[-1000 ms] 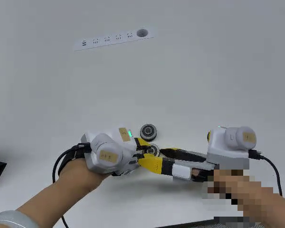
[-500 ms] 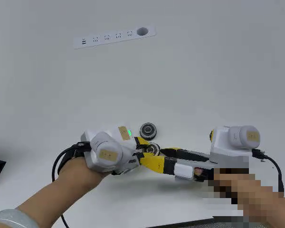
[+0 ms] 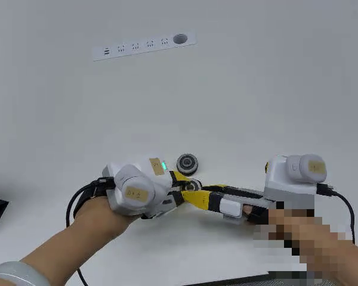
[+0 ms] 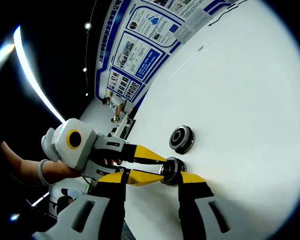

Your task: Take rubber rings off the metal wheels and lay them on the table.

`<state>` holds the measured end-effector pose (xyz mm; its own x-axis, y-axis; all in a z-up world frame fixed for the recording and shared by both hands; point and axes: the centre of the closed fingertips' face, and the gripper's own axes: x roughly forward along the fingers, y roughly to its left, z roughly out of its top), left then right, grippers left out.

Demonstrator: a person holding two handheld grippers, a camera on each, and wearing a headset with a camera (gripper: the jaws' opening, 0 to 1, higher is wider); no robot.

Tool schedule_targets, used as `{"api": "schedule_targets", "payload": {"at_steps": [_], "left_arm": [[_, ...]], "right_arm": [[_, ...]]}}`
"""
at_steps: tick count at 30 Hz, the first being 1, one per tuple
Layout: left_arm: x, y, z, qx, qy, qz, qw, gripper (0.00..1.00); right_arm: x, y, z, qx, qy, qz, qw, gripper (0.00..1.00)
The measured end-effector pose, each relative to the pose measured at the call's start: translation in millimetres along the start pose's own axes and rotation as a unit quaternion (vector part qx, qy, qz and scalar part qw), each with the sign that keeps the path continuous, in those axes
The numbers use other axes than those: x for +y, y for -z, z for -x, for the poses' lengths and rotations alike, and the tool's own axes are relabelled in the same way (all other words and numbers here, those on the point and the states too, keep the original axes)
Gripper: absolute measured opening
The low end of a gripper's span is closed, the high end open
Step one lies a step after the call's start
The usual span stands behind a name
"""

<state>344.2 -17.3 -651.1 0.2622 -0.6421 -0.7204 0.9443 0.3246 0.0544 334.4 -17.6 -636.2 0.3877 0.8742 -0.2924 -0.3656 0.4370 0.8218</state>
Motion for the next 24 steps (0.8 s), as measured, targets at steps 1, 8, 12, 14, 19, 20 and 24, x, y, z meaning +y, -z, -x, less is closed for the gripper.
{"api": "schedule_targets", "payload": {"at_steps": [1, 8, 12, 14, 19, 20, 24], "left_arm": [[0.0, 0.0, 0.0, 0.000, 0.000, 0.000, 1.0000, 0.11], [-0.2, -0.1, 0.0, 0.000, 0.000, 0.000, 1.0000, 0.11], [0.0, 0.3, 0.0, 0.000, 0.001, -0.001, 1.0000, 0.11], [0.3, 0.8, -0.2, 0.000, 0.001, -0.001, 1.0000, 0.11], [0.4, 1.4, -0.4, 0.000, 0.001, -0.001, 1.0000, 0.11], [0.6, 1.8, -0.5, 0.000, 0.001, -0.001, 1.0000, 0.11], [0.5, 2.0, -0.6, 0.000, 0.000, -0.001, 1.0000, 0.11]], "right_arm": [[-1.3, 0.0, -0.1, 0.000, 0.003, -0.001, 1.0000, 0.41], [-11.9, 0.3, 0.0, 0.006, 0.024, -0.005, 0.9997, 0.28], [-14.7, 0.5, 0.0, 0.008, 0.031, -0.004, 0.9995, 0.23], [-15.4, 0.7, 0.3, 0.009, 0.032, -0.004, 0.9994, 0.22], [-18.8, 0.9, 0.5, 0.010, 0.040, -0.006, 0.9991, 0.19], [-19.3, 0.9, 0.4, 0.010, 0.041, -0.006, 0.9991, 0.18], [-22.6, 1.1, 0.5, 0.011, 0.048, -0.006, 0.9987, 0.14]]}}
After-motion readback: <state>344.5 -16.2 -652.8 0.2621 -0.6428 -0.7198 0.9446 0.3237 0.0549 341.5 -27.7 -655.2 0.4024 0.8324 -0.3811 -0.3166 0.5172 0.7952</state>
